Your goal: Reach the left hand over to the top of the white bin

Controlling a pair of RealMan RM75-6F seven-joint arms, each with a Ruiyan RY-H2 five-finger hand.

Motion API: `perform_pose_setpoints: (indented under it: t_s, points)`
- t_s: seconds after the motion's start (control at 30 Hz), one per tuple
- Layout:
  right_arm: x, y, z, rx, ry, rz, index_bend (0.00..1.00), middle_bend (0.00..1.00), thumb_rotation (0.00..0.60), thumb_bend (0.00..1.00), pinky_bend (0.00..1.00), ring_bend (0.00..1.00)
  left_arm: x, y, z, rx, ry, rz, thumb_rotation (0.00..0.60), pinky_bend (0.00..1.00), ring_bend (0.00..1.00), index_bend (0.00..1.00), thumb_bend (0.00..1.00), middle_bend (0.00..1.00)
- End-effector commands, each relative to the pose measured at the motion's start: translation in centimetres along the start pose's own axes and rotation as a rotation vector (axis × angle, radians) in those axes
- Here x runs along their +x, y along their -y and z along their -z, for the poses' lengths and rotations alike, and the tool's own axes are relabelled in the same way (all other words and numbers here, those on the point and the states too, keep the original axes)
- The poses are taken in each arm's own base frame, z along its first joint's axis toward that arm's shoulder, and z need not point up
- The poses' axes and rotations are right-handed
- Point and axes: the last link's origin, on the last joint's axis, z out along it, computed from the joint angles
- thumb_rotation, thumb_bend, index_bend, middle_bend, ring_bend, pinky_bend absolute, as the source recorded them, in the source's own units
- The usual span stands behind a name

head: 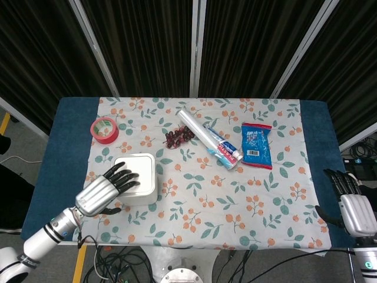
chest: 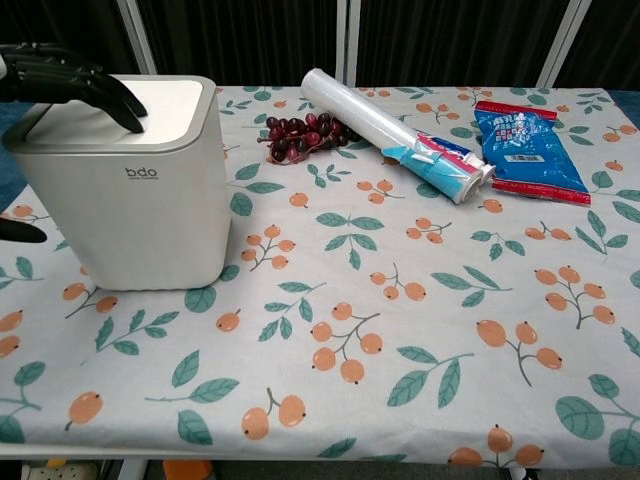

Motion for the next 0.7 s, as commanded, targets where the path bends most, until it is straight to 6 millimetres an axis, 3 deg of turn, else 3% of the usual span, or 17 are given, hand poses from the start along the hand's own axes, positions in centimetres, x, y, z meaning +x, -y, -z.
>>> perform_pose_setpoints:
  t_s: [0.03,0.2,0.43,0.57,0.7]
  points:
    - [0.1,0.0,0.0,0.000,-0.004,0.000,0.02,0.06,0.600,0.20,0.00,0.00,1.3,0.2,0.4,0.020,-0.101,0.021,0.600,0.03,0.14,0.29,0.02,0.25]
    - [0.1,-0.1,0.0,-0.002,-0.005,-0.001,0.02,0.07,0.600,0.20,0.00,0.00,3.4,1.2,2.0,0.075,-0.292,0.092,0.600,0.03,0.14,0.29,0.02,0.24]
    - [0.1,-0.1,0.0,0.001,-0.004,0.000,0.02,0.07,0.600,0.20,0.00,0.00,4.8,3.3,5.3,0.200,-0.429,0.108,0.600,0.03,0.14,0.25,0.02,0.21]
    - [0.1,-0.1,-0.1,0.003,-0.001,0.002,0.02,0.07,0.600,0.20,0.00,0.00,4.8,4.6,7.3,0.291,-0.460,0.112,0.600,0.03,0.14,0.24,0.02,0.20]
    - [0.2,0.0,-0.1,0.003,-0.004,0.007,0.02,0.07,0.600,0.20,0.00,0.00,3.6,6.2,9.1,0.420,-0.407,0.093,0.600,0.03,0.14,0.24,0.03,0.20]
